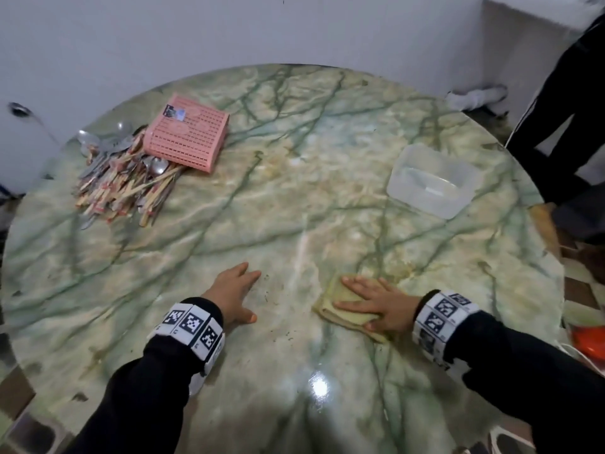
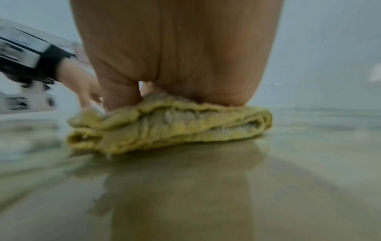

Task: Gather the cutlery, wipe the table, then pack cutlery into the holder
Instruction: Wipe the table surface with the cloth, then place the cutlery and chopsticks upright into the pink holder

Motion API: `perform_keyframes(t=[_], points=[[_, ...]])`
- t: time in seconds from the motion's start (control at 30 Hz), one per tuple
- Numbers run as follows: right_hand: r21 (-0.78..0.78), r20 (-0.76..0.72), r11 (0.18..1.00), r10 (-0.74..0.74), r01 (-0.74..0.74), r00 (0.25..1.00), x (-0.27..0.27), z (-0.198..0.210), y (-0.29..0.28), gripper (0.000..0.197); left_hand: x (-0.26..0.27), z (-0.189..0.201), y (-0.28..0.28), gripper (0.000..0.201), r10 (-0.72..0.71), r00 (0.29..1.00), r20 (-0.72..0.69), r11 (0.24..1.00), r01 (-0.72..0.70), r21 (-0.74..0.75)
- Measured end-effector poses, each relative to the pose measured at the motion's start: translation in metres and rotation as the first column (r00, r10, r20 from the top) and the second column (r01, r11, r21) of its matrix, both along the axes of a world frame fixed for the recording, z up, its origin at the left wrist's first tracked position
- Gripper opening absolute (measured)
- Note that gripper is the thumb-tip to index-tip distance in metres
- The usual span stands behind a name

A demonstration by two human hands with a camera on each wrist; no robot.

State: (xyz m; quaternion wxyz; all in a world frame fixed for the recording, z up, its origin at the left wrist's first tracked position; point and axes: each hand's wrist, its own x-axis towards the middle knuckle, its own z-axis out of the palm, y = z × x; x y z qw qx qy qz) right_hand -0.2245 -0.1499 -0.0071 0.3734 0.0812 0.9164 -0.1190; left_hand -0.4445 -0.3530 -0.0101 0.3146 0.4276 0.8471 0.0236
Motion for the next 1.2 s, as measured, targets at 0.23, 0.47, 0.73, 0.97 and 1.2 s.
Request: perform_keyframes(t=[0.23,0.47,0.73,0.97,1.2], points=[[0.094,-0.057,0.971,-0.213,0.218,0.975,-0.010,0.008,0.084,0.079,-0.001,-0.006,-0.001,0.094,-0.012,0.999,-0.033,1.000,0.012,-0.002],[0.073,-0.070,0.940,-0.327,0.332,0.942,-0.011,0.005,0.113,0.077,-0.002,-0.008,-0.004,0.093,-0.019,0.999,-0.030,1.000,0.020,0.017],[-0.027,-0.137,0.886,-0.461,0.462,0.877,-0.016,0.000,0.112,0.080,-0.003,-0.007,-0.009,0.089,-0.044,0.999,-0.014,0.998,0.044,0.051],[0.169,-0.269,0.769,-0.565,0.616,0.780,-0.051,0.006,0.081,0.062,-0.022,0.000,-0.016,0.062,0.009,0.989,0.145,0.991,-0.028,0.133],[0.406,-0.215,0.747,-0.482,0.527,0.849,-0.106,0.015,0.052,0.020,-0.072,0.005,-0.024,0.042,0.148,0.928,0.343,0.959,-0.220,0.181]])
